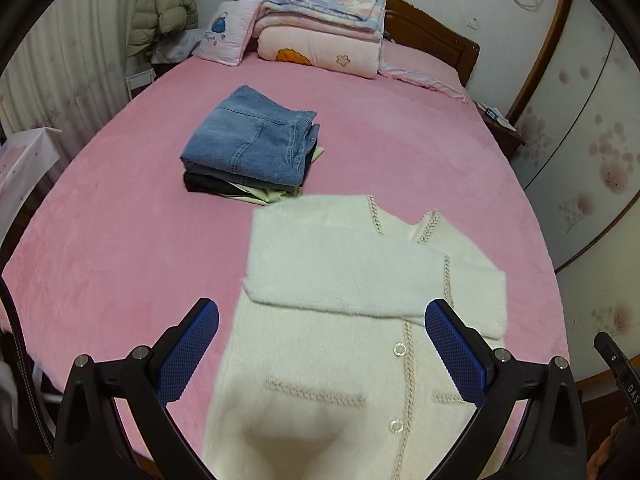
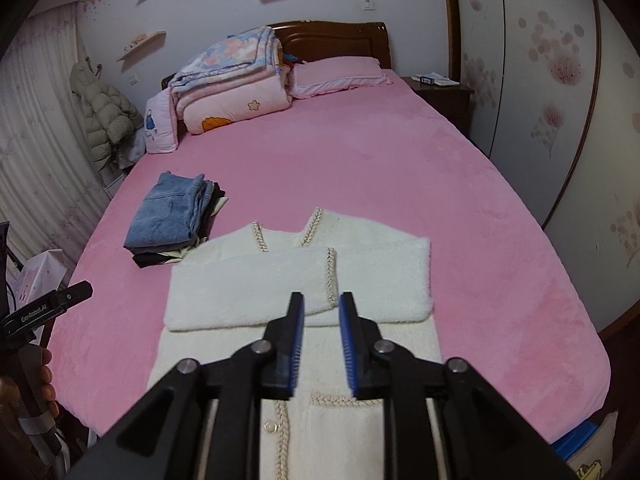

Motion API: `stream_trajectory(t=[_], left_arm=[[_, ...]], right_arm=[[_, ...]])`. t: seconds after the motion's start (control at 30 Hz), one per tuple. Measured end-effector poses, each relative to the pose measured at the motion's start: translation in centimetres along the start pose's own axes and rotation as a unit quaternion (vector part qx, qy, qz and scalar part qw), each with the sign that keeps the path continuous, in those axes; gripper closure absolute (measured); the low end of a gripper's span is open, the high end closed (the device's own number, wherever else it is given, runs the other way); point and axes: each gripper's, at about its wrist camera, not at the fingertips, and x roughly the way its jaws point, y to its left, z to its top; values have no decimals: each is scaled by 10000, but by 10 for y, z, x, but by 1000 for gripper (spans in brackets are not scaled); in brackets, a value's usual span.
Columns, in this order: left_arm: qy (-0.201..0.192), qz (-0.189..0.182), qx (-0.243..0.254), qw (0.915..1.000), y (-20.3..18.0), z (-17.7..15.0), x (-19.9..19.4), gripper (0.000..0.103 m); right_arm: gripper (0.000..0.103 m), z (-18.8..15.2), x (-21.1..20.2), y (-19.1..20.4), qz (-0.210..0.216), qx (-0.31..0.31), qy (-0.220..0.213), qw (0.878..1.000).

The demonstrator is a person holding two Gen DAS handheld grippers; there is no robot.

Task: Fold large clothes
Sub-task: 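Release the cardigan and lift both tools above it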

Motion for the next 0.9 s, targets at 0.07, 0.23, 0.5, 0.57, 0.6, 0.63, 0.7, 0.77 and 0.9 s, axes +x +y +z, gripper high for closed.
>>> stream_trajectory(t=[0.07, 0.23, 0.5, 0.57, 0.6, 0.63, 0.7, 0.77, 0.9], left_arm=[[-157, -53, 12, 9999, 1, -11, -15, 0], [-500, -35, 113, 9987, 1, -36, -34, 0], [-791, -158, 216, 9965, 17, -95, -29, 0], [-736, -295, 343, 9963, 22, -113, -20, 0], [-744, -290, 385, 9961, 26, -122, -17, 0], [-775, -310, 435, 9956, 31, -134, -11, 0], [-728, -325, 432, 9959, 41, -150, -2, 0], [-653, -282, 370, 9968, 52, -163, 6, 0], [-468, -107, 276, 9985, 73, -185, 20, 0]], right_arm=[[75, -7, -11, 0, 40, -74, -92, 9999], [74, -27, -26, -3, 98, -182, -256, 9995], [74, -77, -27, -20, 105, -300, -571, 9979], [74, -95, -20, -25, 150, -321, -462, 9983], [74, -102, -17, -27, 184, -301, -404, 9986], [74, -112, -12, -31, 164, -283, -329, 9989], [74, -129, -7, -37, 86, -266, -234, 9993], [74, -147, 2, -45, 65, -174, -42, 9998], [74, -175, 16, -59, 278, 30, 414, 9988]])
